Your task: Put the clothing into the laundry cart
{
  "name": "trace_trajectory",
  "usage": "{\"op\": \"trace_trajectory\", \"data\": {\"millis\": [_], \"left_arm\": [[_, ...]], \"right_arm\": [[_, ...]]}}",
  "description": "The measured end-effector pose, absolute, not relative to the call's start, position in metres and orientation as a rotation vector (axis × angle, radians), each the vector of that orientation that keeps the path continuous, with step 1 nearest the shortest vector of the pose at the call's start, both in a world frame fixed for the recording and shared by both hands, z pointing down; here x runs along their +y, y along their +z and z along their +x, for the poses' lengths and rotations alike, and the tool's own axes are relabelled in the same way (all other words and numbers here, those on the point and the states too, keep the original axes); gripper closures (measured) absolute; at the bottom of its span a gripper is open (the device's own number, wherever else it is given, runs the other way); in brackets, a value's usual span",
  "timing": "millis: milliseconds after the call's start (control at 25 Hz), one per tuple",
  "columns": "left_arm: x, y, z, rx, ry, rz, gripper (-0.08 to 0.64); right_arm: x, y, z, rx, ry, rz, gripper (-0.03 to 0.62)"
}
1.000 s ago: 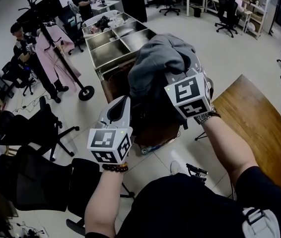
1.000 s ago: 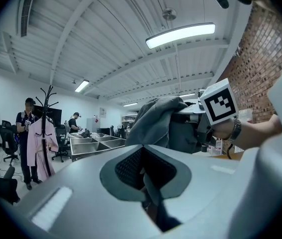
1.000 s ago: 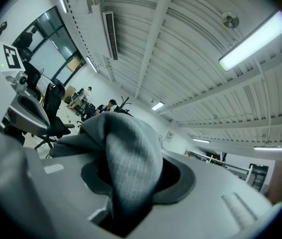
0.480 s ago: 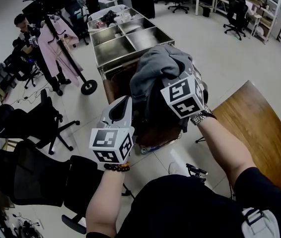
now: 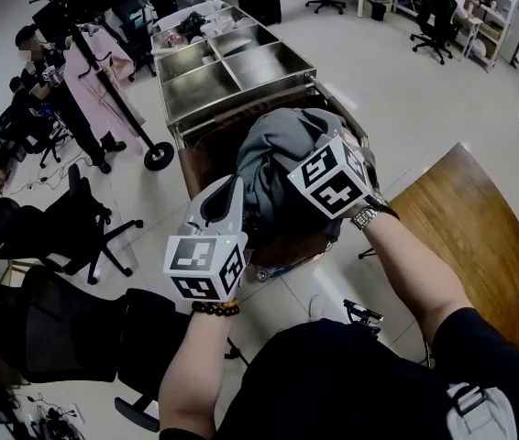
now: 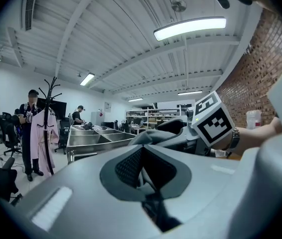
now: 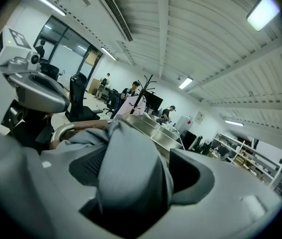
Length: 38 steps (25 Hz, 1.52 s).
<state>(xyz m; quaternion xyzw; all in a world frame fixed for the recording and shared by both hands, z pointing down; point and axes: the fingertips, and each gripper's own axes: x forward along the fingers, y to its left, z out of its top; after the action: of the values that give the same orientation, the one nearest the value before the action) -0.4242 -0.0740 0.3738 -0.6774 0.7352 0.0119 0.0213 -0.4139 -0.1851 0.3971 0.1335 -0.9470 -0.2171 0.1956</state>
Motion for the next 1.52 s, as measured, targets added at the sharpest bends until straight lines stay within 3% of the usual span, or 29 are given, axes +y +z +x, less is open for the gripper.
{"op": "trace_trajectory", "data": {"millis": [920,1520], "left_arm": [[-0.054,0.377,-0.394,2.198,0.002,-2.197,0.558],[-0.03,0.376,-0.352,2.166,-0.028,-2.215,0.558]], "right_arm": [[-0.14,0.389,-0.373,-2.71,-0.544,0.448,0.248],[-0.081,0.395,-0.334,-2.887,-0.471,0.46,0.45]]}}
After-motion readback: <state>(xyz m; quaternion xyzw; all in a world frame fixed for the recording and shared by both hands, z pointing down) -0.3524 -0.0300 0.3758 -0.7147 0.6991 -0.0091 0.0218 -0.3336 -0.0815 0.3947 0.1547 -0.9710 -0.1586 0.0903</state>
